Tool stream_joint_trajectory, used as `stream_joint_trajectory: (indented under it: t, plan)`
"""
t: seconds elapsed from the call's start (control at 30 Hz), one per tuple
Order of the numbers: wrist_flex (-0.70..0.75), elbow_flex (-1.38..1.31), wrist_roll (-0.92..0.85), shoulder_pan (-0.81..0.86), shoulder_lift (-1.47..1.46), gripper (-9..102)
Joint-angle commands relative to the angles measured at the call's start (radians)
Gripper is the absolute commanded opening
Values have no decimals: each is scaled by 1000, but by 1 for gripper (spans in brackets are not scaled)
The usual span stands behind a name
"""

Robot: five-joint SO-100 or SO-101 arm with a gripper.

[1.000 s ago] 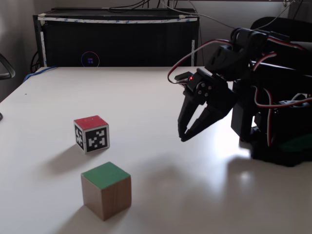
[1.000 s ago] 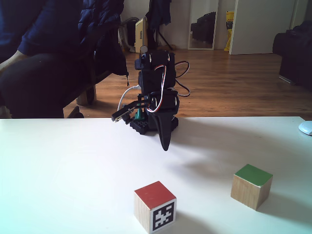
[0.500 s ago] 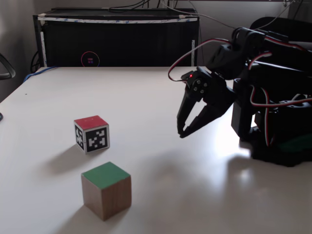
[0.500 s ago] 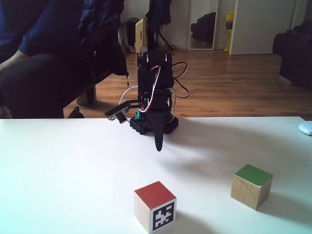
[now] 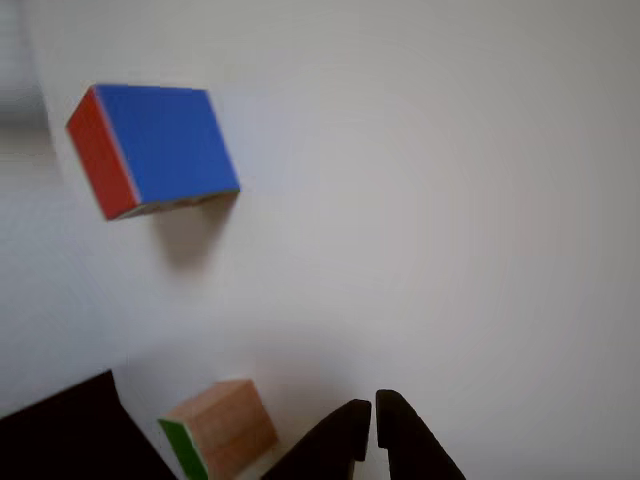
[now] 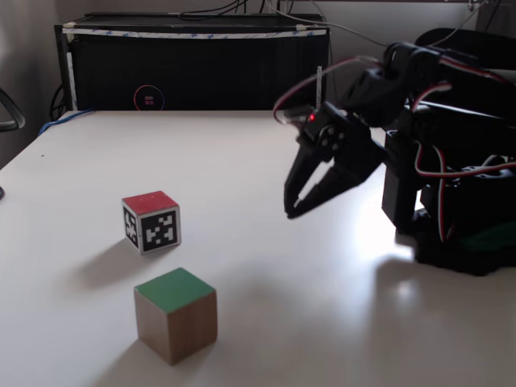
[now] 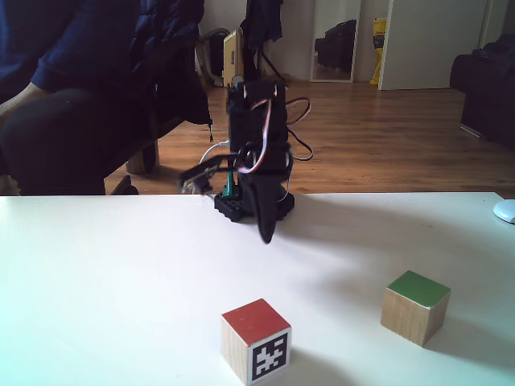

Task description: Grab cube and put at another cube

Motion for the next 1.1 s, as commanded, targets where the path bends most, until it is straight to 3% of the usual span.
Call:
stream_joint_trajectory:
  t: [0.0, 0.13, 0.37, 0.63, 1.07]
  plan:
    - [-20, -109, -28, -83, -17, 5]
    - [-67, -264, -15, -176, -239, 9]
    - [6, -747, -67, -222, -916, 25]
    - [144, -1066, -207, -316, -1190, 41]
    - [302, -1491, -173, -462, -1609, 42]
